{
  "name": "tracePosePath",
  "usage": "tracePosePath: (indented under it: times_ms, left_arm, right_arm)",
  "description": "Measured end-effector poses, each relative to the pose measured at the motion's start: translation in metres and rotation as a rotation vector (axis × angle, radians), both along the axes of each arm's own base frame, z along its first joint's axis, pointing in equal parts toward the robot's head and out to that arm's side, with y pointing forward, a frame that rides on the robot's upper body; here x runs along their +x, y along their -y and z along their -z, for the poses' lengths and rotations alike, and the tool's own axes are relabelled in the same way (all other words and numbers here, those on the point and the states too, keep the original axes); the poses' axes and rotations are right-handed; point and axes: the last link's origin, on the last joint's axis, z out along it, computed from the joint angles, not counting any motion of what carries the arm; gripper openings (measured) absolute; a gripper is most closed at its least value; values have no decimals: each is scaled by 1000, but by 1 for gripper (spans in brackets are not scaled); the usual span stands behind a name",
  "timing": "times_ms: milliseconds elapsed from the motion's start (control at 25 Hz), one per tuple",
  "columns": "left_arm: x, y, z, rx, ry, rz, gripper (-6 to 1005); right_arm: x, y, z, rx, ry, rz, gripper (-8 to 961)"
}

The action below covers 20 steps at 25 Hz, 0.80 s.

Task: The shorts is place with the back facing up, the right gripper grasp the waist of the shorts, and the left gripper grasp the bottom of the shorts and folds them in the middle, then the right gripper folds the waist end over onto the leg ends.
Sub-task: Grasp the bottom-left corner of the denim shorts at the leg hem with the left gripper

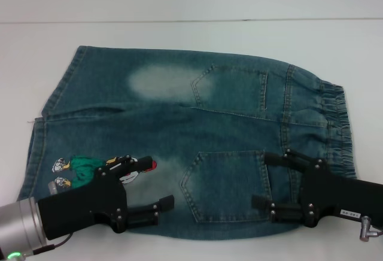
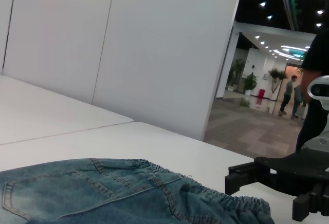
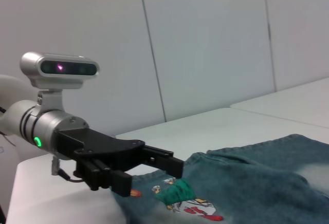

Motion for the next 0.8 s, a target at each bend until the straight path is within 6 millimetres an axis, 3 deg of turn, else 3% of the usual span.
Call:
tracePosePath:
  times_ms: [480,800]
  left_arm:
    - [0,1,-5,14,25,-8,932]
    - [-23,2,-69,-55,135,-342,931]
  right_arm:
    - [-5,0,3,-19,-4,-22,945]
    - [1,4,-2,-6,-14,-2,945]
